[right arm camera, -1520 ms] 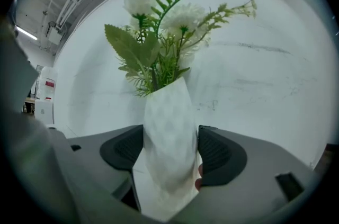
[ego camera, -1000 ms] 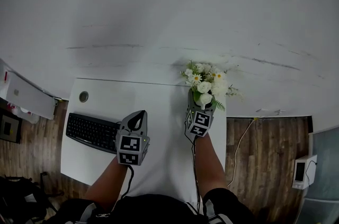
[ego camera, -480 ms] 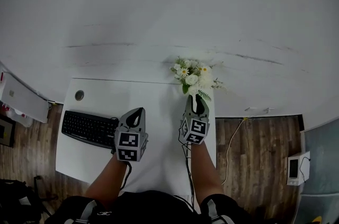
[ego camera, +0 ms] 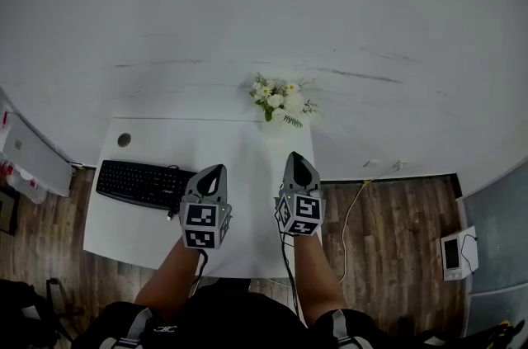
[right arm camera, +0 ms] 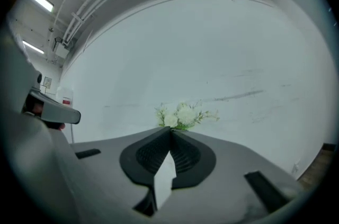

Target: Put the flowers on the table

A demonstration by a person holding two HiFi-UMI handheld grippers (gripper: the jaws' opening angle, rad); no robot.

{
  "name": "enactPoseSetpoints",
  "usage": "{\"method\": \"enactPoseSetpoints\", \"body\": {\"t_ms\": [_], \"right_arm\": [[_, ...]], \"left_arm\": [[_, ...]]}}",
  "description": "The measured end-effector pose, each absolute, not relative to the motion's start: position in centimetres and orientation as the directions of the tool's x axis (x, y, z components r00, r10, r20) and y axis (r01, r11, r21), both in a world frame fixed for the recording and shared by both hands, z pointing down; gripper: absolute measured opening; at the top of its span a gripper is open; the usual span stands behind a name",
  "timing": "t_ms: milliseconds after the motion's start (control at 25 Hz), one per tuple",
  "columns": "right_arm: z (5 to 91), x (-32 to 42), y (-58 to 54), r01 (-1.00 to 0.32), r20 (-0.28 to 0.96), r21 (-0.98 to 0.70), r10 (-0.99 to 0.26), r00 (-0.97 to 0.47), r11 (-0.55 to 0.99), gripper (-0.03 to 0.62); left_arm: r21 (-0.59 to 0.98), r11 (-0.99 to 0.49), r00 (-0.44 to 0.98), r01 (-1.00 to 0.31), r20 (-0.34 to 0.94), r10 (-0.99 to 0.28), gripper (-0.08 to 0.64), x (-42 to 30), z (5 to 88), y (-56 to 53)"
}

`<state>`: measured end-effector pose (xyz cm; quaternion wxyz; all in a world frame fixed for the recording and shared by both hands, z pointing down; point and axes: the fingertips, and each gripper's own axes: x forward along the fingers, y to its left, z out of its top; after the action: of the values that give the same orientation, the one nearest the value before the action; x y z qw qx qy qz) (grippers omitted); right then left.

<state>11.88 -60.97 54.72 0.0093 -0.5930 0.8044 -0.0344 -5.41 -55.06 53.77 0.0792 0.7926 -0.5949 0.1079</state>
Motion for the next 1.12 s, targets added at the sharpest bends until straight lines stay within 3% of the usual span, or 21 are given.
{"method": "enactPoseSetpoints", "body": {"t_ms": [320,560,1120], "right_arm": [[48.0,14.5,-45.9,-0.956,-0.060,-0.079,-0.958,-0.279,0.283,0.002],[46.5,16.5,-38.0,-0.953,-0.047,-0.087,-0.957,-0.286,0.289,0.000],[41.0,15.5,-33.6,-0.948,-0.094,-0.067,-0.948,-0.304,0.311,0.000]], "left_arm": [[-0.020,-0.324,0.315,-0.946,0.186,-0.931,0.002,-0.7,50.3,-43.0],[-0.035,-0.320,0.310,-0.947,0.171,-0.935,0.002,1.4,48.8,-35.1],[-0.080,-0.330,0.320,-0.941,0.112,-0.941,0.002,1.8,42.8,-31.4]]}}
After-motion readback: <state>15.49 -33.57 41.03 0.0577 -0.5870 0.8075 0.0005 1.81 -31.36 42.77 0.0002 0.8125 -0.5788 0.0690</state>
